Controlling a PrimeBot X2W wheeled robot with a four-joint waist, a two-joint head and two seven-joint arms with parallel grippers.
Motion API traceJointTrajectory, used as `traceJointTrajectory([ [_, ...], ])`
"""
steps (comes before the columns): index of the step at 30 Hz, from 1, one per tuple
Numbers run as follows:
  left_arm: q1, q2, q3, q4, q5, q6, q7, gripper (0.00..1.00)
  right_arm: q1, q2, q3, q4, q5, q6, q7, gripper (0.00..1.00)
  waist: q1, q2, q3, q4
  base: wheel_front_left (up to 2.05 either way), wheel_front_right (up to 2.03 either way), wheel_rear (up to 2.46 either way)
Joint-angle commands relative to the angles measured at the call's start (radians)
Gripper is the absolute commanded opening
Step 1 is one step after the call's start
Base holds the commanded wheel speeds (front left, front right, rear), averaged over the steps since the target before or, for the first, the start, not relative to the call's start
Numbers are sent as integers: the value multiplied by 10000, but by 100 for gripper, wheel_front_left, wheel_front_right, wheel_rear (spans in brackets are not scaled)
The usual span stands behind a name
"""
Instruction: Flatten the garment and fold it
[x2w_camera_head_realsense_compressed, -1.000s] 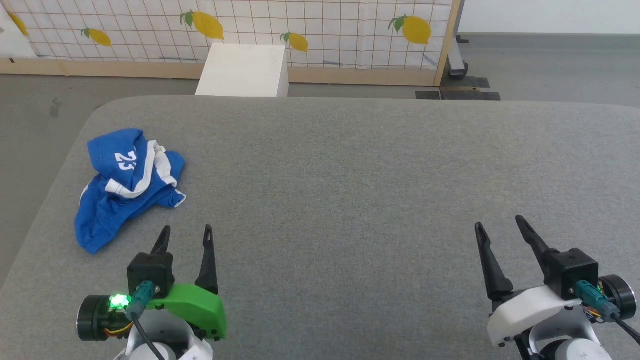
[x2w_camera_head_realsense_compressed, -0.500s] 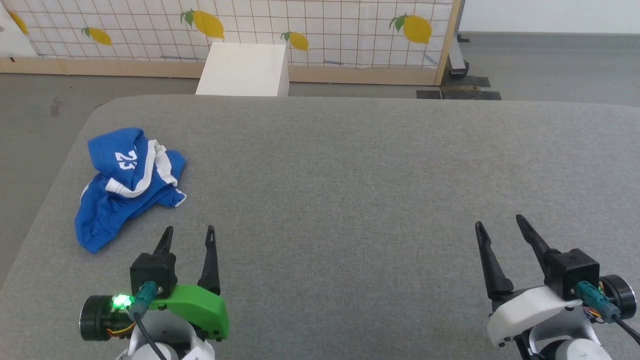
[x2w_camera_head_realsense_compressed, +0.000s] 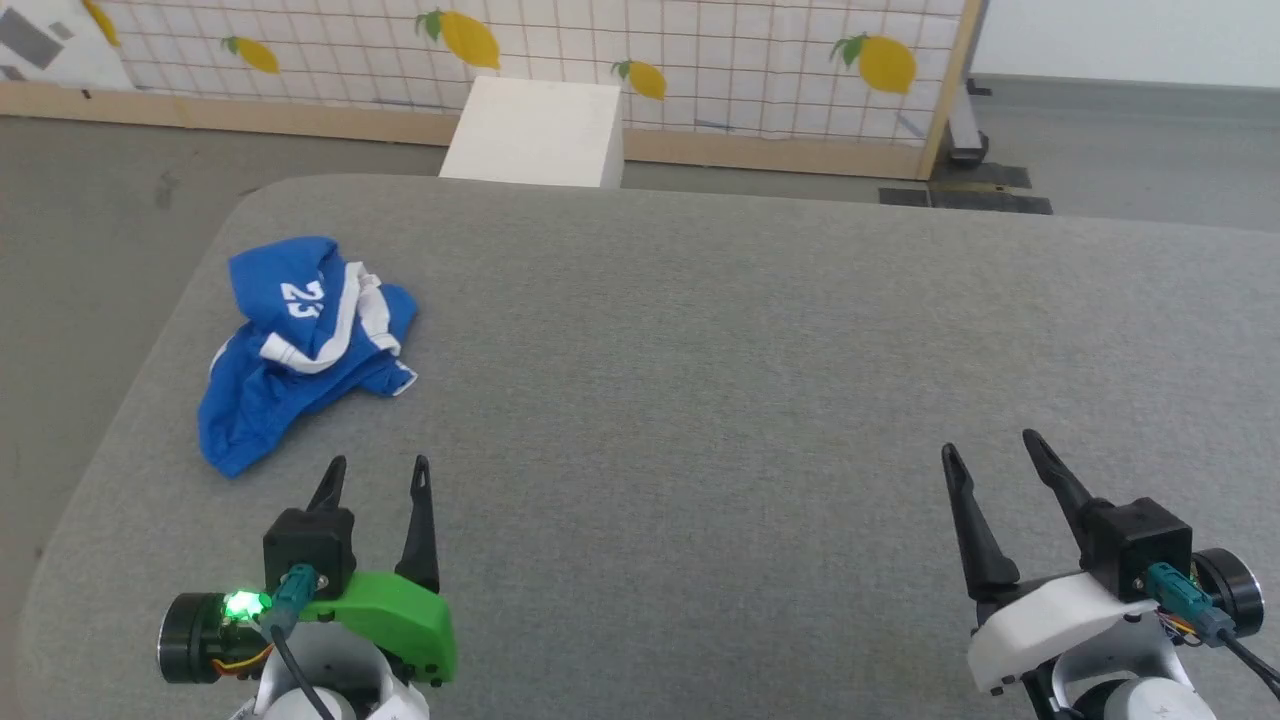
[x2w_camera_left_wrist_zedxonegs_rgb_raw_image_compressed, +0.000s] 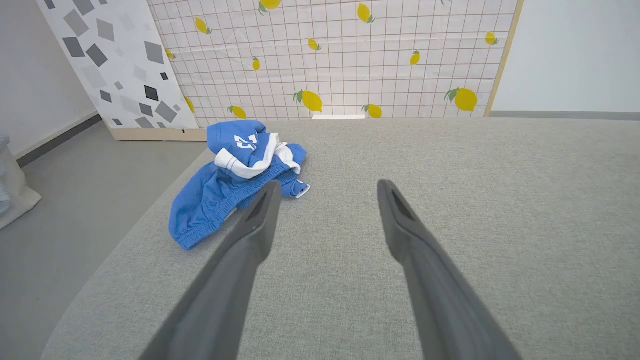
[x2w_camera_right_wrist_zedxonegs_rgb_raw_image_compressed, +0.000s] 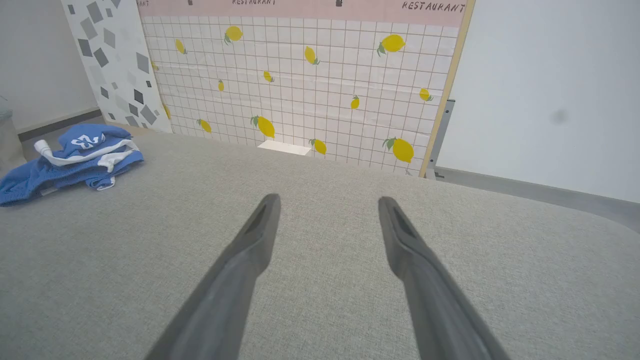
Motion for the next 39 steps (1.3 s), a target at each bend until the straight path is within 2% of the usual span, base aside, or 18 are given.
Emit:
traceJointTrajectory([
  [1, -31, 118, -13, 27, -46, 48, -74, 100, -48, 19, 38, -34, 91, -9, -86, 100, 0, 0, -42, 252, 0, 0, 0],
  [28, -280, 510, -379, 289, -17, 261, -282, 100, 217, -47, 525, -75, 645, -12, -162, 100, 0, 0, -185, 2813, 0, 0, 0],
  [39, -356, 647, -591, 376, -38, 348, -429, 100, 299, -52, 655, -97, 759, -14, -231, 100, 0, 0, -205, 3615, 0, 0, 0],
])
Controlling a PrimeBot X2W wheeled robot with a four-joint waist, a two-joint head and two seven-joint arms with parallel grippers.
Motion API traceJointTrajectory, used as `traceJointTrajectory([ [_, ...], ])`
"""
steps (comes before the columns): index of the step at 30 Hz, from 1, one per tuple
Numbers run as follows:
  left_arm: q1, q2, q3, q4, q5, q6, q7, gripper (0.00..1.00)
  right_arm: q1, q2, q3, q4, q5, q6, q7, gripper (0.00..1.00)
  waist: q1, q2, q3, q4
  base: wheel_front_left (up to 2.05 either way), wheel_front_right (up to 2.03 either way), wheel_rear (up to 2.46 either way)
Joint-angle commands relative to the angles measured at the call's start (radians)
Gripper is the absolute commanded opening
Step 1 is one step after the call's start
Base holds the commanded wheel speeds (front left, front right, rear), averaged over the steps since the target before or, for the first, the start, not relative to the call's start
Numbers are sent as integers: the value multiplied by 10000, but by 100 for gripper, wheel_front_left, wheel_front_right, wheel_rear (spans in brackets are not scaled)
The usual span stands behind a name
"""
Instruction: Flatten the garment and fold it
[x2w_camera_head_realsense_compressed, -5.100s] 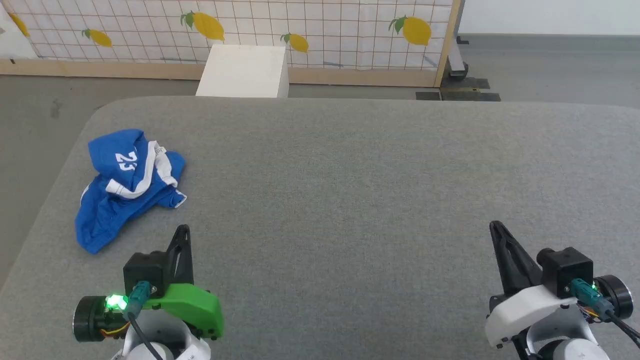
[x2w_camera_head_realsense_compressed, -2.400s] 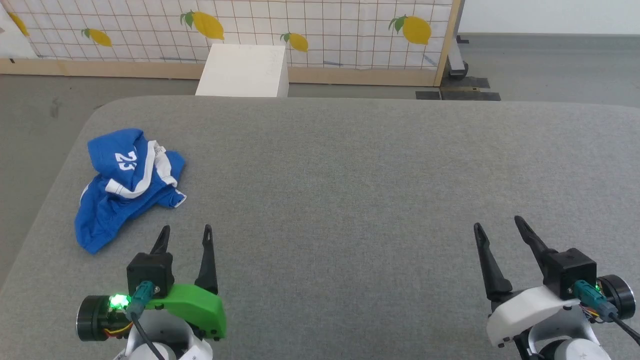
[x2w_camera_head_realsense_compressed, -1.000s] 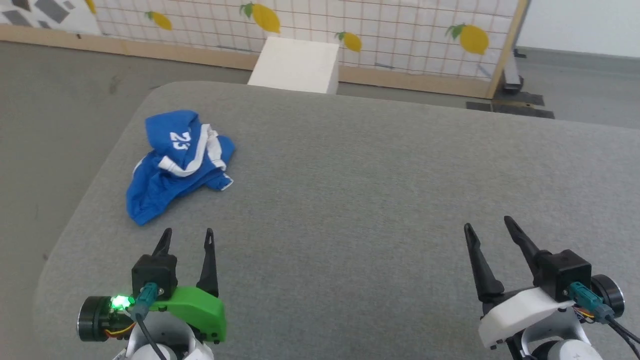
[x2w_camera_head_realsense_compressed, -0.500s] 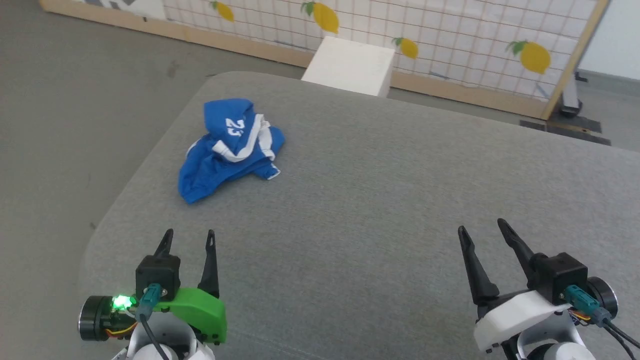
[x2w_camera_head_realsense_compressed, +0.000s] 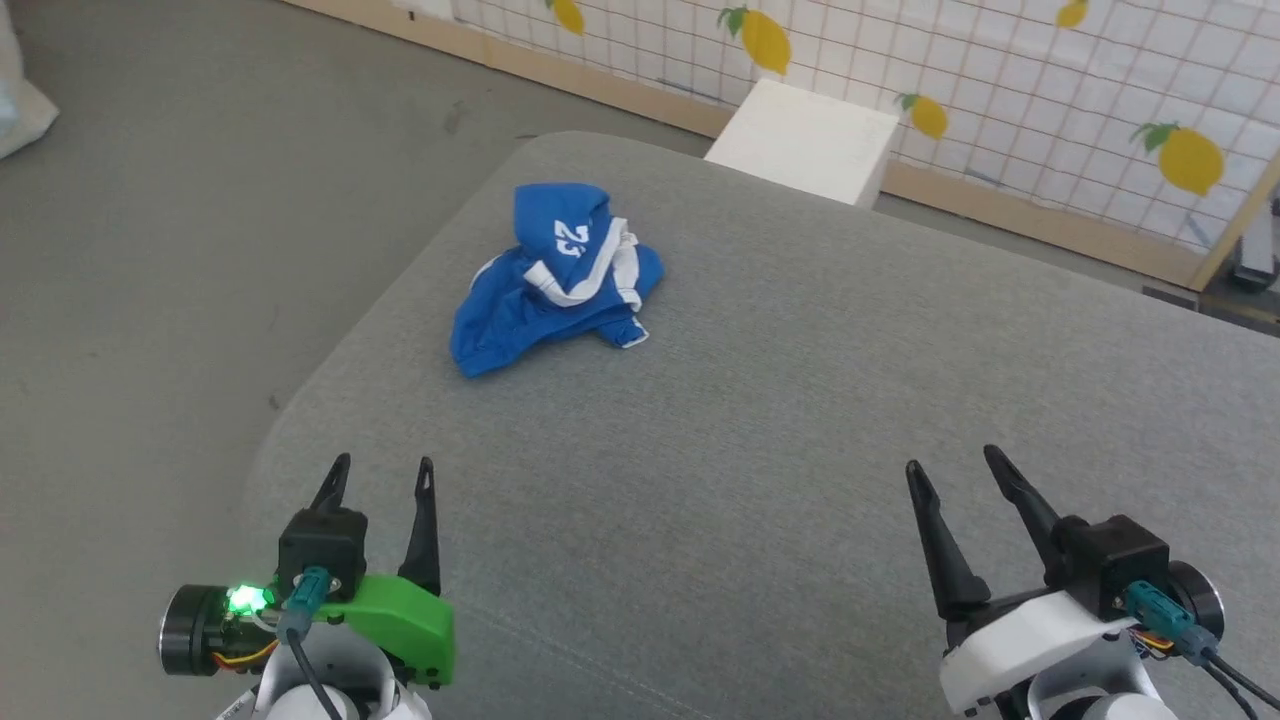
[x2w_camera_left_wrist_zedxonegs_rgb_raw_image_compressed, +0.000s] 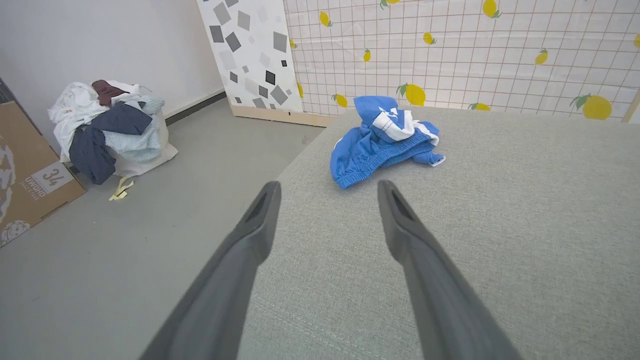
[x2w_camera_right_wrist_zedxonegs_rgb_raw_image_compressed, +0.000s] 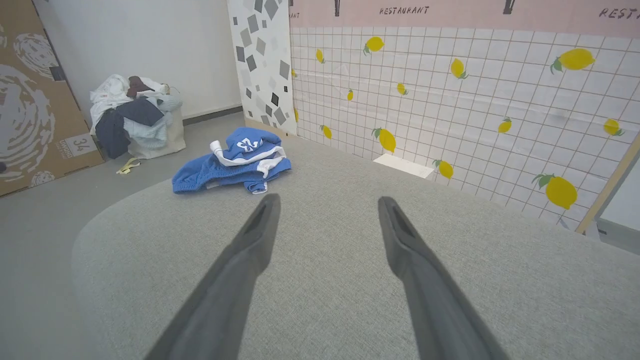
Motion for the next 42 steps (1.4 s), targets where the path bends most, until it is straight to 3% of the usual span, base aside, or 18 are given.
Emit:
traceJointTrajectory([
  [1, -203, 107, -30, 28, -44, 81, -116, 100, 86, -24, 30, -35, 78, -14, -73, 100, 0, 0, -20, 207, 0, 0, 0],
  [12, -274, 230, -180, 73, -159, 215, -206, 100, 70, -16, 129, 6, 168, -15, -123, 100, 0, 0, -32, 604, 0, 0, 0],
  [27, -288, 239, -216, 36, -364, 343, -238, 100, 51, -12, 13, -59, 94, -15, -30, 100, 0, 0, 155, 405, 0, 0, 0],
  [36, -1037, 311, -288, 173, -763, -15, 429, 100, -82, -295, -96, -551, -123, -15, 196, 100, 0, 0, 1058, -276, 0, 0, 0],
  [42, -2793, 383, -477, 809, -1114, -612, 1423, 100, -131, -725, -267, -1218, -315, -15, 448, 100, 0, 0, 2245, -823, 0, 0, 0],
])
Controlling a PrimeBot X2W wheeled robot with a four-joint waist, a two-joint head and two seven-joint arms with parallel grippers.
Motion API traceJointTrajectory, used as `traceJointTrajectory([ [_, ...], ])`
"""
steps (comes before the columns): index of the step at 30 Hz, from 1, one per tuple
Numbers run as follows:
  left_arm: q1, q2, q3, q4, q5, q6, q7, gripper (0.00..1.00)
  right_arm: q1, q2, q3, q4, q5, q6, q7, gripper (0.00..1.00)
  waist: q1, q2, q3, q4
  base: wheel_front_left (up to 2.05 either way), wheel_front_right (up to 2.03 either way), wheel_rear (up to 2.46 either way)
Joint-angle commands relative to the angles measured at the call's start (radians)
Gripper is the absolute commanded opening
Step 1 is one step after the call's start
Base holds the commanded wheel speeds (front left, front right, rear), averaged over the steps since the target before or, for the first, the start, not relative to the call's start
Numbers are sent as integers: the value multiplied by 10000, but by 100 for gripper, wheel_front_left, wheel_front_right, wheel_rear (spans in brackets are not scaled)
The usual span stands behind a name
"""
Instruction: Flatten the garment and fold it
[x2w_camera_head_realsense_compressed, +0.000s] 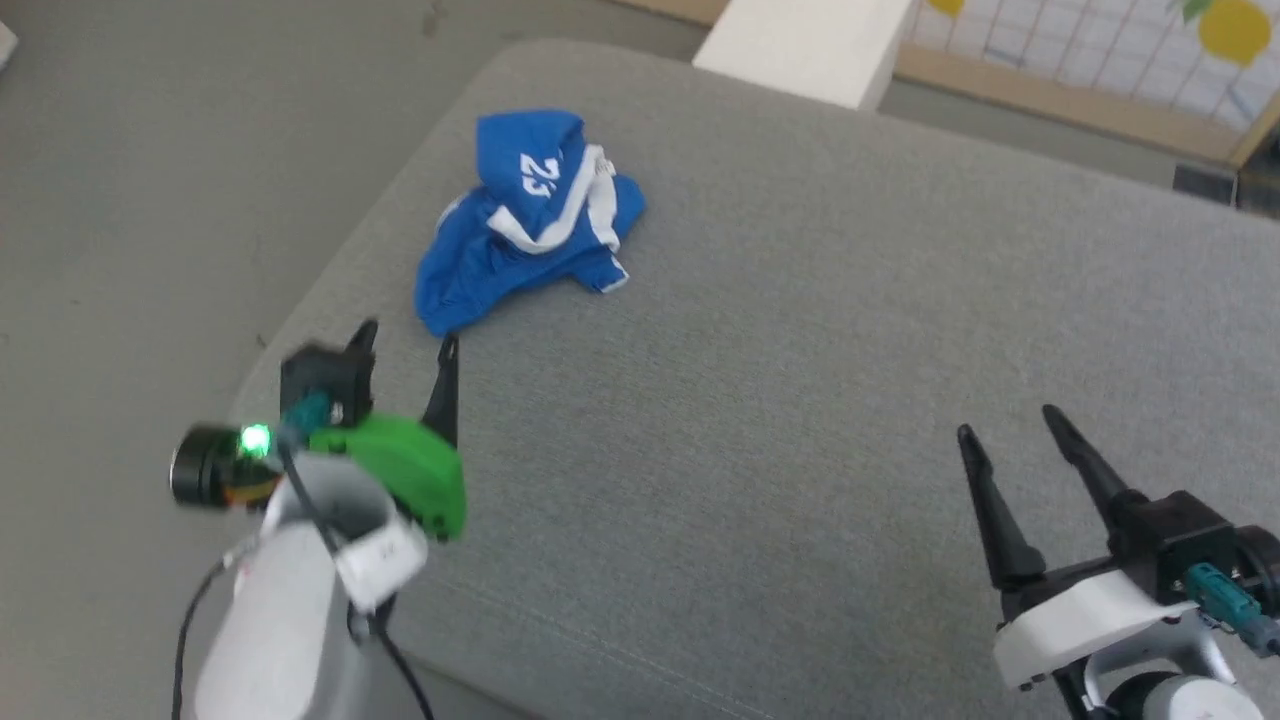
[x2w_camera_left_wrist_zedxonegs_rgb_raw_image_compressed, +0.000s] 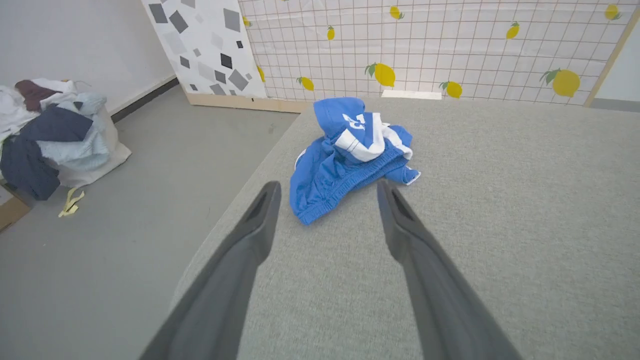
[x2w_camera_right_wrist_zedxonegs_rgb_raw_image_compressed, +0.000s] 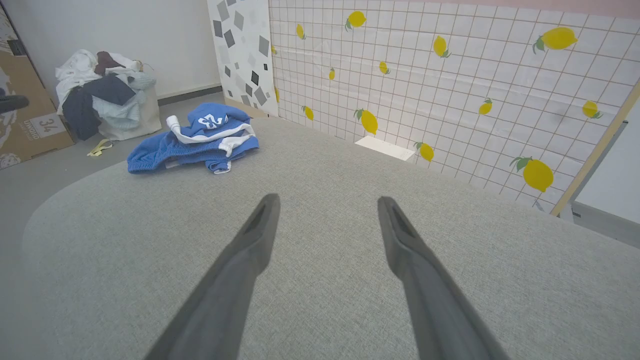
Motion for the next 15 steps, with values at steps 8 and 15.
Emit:
traceJointTrajectory([
  [8, -3289, 919, -50, 1616, -928, -995, 1895, 100, -586, -392, -179, -863, -207, -15, 173, 100, 0, 0, 2512, -1652, 0, 0, 0],
  [15, -5666, 2105, 115, 2736, -2458, -1202, 3358, 100, -974, -402, -331, -1167, -337, -15, 34, 100, 0, 0, 3779, -2483, 0, 0, 0],
])
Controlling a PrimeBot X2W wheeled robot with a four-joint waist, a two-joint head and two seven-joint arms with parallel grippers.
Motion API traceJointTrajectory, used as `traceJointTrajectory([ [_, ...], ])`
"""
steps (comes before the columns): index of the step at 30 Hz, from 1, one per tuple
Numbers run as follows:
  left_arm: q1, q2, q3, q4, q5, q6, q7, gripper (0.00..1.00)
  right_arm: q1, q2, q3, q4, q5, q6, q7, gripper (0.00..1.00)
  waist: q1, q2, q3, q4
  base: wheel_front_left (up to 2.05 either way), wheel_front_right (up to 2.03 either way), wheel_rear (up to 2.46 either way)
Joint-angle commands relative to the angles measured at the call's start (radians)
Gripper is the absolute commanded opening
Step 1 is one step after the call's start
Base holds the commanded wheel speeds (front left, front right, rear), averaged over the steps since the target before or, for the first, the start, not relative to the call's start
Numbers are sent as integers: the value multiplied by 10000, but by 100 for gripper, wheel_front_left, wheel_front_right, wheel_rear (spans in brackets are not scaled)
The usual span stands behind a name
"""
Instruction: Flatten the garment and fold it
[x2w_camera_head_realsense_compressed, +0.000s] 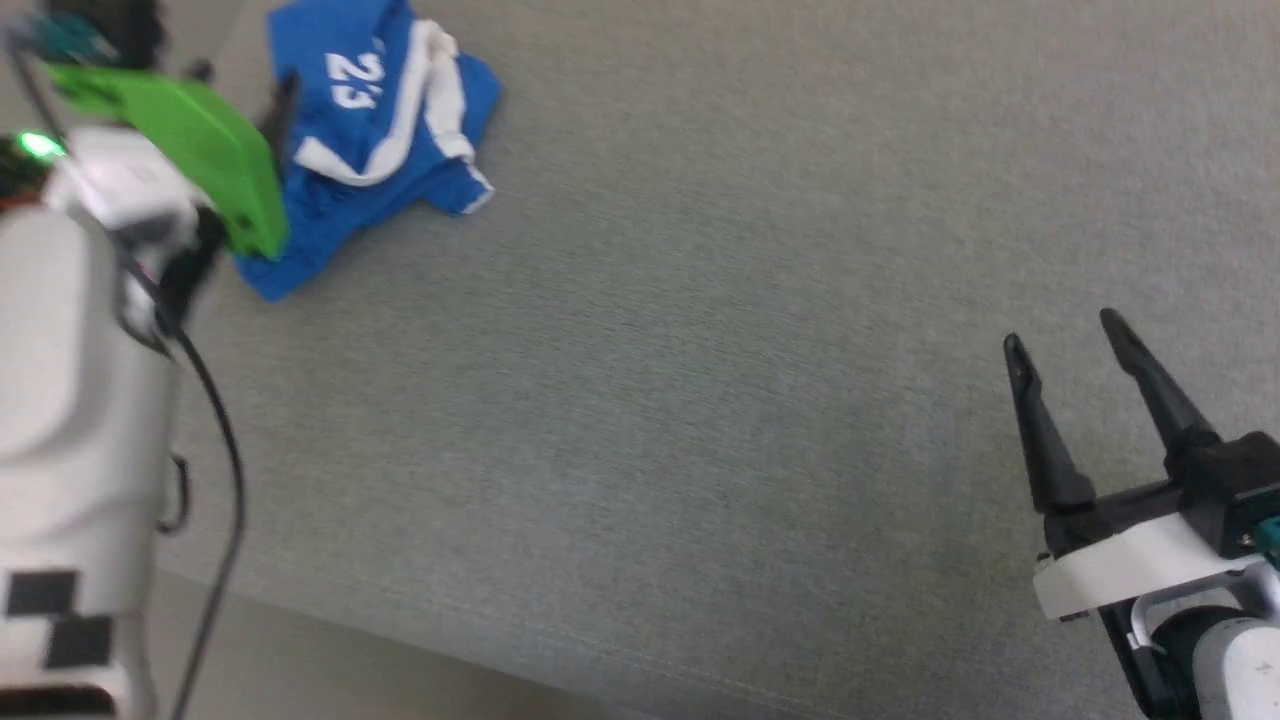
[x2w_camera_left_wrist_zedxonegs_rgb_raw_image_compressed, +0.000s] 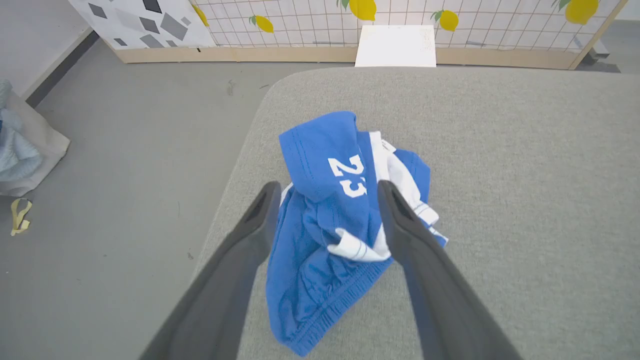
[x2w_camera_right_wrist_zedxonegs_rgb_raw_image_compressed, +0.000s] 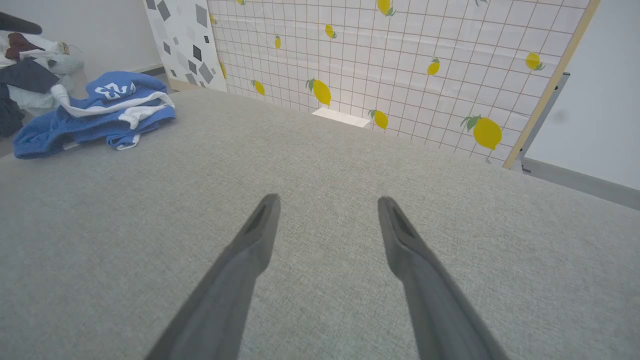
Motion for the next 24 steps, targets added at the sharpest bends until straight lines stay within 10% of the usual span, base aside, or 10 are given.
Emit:
traceJointTrajectory([
  [1, -571, 290, -45, 135, -390, -62, 353, 100, -222, 0, -74, -105, -80, -15, -97, 100, -1, 0, 1443, -1224, 0, 0, 0],
  [10, -2056, 2339, -1020, 1282, -2263, -69, 2873, 100, -590, 316, -110, 36, -254, -15, -572, 100, -1, 0, 2495, -1959, 0, 0, 0],
  [18, -1925, 2798, -1134, 2270, -2338, 26, 3524, 100, -673, 487, -66, 381, -348, -15, -833, 100, -1, 0, 2494, -2201, 0, 0, 0],
  [20, -1893, 2813, -1155, 2347, -2398, 12, 3473, 0, -661, 500, -85, 474, -370, -15, -857, 100, -1, 0, 2397, -2195, 0, 0, 0],
  [24, -1971, 2907, -1189, 2359, -2284, -7, 2837, 0, -693, 506, -50, 694, -387, -15, -879, 100, -1, 0, 2015, -2148, 0, 0, 0],
])
